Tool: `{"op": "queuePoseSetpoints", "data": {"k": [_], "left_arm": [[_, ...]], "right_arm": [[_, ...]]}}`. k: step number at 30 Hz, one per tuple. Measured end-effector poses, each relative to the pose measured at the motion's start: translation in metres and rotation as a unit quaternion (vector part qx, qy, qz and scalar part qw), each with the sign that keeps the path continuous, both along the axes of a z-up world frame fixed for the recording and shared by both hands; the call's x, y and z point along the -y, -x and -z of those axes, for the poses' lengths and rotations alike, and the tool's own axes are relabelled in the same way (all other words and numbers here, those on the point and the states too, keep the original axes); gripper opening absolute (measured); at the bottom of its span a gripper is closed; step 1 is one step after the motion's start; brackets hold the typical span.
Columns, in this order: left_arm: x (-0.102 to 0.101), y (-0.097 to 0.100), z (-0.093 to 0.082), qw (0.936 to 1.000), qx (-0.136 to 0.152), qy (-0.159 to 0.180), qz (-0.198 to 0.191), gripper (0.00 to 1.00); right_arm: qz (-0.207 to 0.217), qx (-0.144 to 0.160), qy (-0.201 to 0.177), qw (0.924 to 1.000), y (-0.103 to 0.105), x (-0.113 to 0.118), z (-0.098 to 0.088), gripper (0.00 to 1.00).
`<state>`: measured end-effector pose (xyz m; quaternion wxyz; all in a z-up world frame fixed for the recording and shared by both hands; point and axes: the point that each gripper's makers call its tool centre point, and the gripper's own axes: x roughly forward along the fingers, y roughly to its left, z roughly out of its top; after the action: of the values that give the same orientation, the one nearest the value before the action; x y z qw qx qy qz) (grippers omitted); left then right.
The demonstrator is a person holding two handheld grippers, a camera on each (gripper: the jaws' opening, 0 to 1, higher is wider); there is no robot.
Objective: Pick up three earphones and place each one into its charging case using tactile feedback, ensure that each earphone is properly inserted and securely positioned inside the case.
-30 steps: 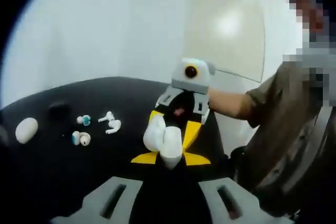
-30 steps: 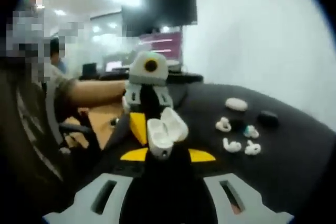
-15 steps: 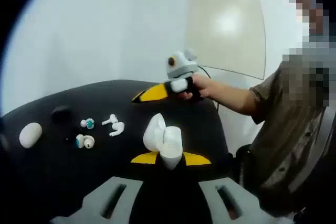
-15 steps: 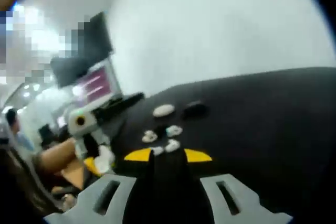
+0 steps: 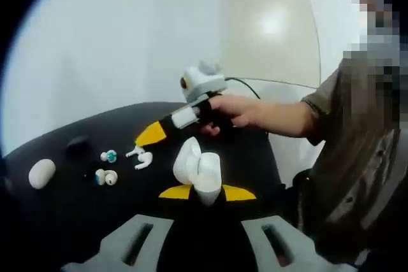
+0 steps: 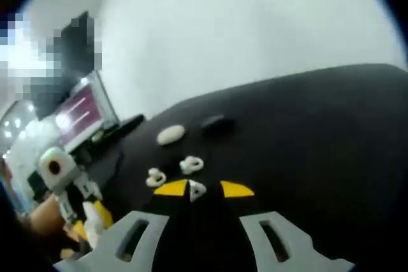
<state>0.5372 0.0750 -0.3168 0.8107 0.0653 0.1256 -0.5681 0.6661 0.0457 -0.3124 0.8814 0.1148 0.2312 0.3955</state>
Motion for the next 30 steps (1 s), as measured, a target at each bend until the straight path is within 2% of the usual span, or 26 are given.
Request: {"op": "queuePoseSetpoints", "data": {"k": [5,7,9,10,15,22,25,28,30], "left_arm": [[-0.002,-0.002,0.0,1.0,-0.001,0.001,-0.001,0.13],[-0.003,-0.003,0.0,1.0,-0.006,0.002,0.0,0.13],[-0.003,-0.003,0.0,1.0,-0.007,0.002,-0.002,0.13],[-0.002,-0.004,0.0,1.0,-0.005,0.002,-0.003,0.13],[-0.002,-0.003,0.0,0.9999,-0.009,0.003,-0.003,0.13],[-0.003,-0.003,0.0,1.0,-0.009,0.003,-0.003,0.13],[-0.003,-0.003,0.0,1.0,-0.009,0.003,-0.003,0.13],[-0.003,-0.003,0.0,0.9999,-0.01,0.003,-0.003,0.13],[-0.002,-0.002,0.0,0.9999,-0.01,0.003,-0.003,0.13]], "right_arm": [[0.017,0.005,0.048,0.9987,0.001,0.0,0.004,0.22],[0.011,0.034,0.09,0.9953,0.002,-0.001,0.005,0.22],[0.0,0.078,0.137,0.9875,0.004,-0.003,0.007,0.22],[-0.001,0.087,0.143,0.9859,0.005,-0.004,0.007,0.22],[-0.015,0.092,0.164,0.9821,0.012,0.0,0.007,0.23],[-0.024,0.053,0.132,0.9895,0.007,0.018,0.006,0.25],[-0.019,0.049,0.121,0.9913,0.004,0.025,0.004,0.25],[-0.002,0.062,0.112,0.9918,-0.004,0.035,-0.002,0.25],[0.012,0.063,0.08,0.9947,-0.01,0.038,-0.011,0.25]]}}
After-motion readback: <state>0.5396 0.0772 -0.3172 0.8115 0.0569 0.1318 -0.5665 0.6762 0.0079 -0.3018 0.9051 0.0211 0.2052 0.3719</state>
